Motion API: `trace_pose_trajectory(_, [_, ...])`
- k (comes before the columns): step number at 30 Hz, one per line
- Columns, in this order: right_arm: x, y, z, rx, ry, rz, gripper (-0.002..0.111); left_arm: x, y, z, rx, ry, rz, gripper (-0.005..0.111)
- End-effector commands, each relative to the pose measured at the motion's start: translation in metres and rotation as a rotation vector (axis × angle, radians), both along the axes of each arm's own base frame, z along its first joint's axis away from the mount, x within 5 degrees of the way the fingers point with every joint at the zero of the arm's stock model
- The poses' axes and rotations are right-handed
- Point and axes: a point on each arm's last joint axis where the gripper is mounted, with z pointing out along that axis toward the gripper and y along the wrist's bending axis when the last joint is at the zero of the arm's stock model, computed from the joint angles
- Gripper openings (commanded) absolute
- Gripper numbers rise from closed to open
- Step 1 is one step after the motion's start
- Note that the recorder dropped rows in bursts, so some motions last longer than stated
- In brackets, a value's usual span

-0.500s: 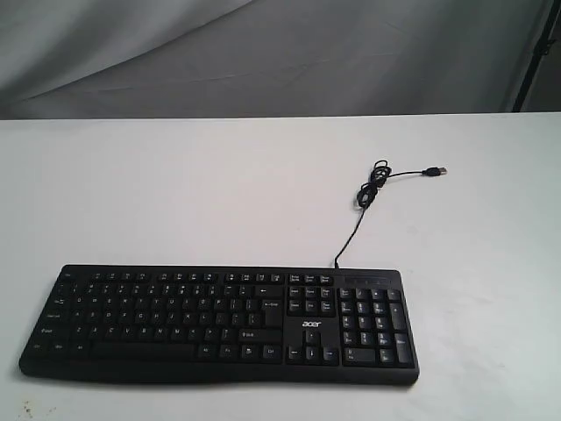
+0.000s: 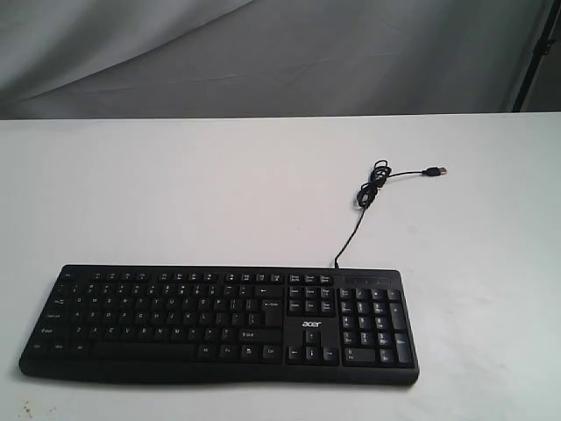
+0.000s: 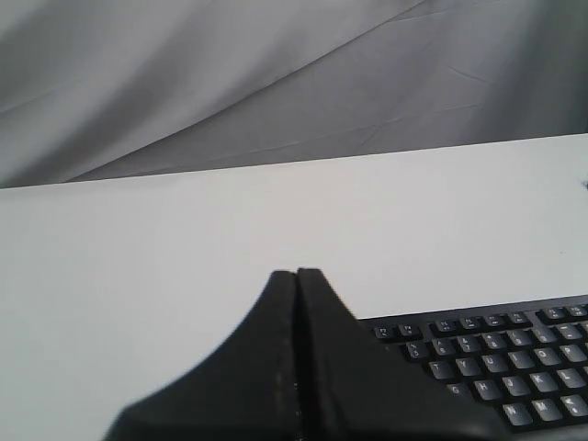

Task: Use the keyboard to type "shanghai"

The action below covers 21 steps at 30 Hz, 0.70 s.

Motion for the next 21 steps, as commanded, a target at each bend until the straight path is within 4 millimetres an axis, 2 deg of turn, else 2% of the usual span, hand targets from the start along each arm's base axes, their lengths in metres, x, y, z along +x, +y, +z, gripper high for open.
trace_pose_trajectory(1, [0.0,-0.001,0.0,-0.005,-0.009,-0.006,0.0,0.0,0.0,-0.001,-0.003,-0.004,-0.003,0.0])
trace_pose_trajectory(4, [0.0,-0.001,0.002,-0.004,-0.013,-0.007,0.0,0.0,0.0,-0.001,-0.003,-0.004,-0.003,0.0])
trace_pose_trajectory(10, [0.008,0.001,0.06,-0.002,-0.049,-0.007,0.0,0.0,0.0,-0.001,-0.003,-0.004,-0.003,0.0])
trace_pose_trajectory(13, [0.025,0.004,0.088,-0.045,-0.028,-0.008,0.0,0.0,0.0,-0.001,-0.003,-0.004,-0.003,0.0])
trace_pose_trajectory(17, [0.059,0.013,0.119,-0.109,-0.011,0.024,0.0,0.0,0.0,-0.001,-0.003,-0.004,-0.003,0.0])
trace_pose_trajectory(19, [0.076,0.027,0.13,-0.063,-0.064,0.095,0.0,0.0,0.0,-0.001,-0.003,-0.004,-0.003,0.0])
trace_pose_trajectory(21, [0.089,0.049,0.134,-0.064,-0.109,0.22,0.0,0.0,0.0,-0.001,-0.003,-0.004,-0.003,0.0])
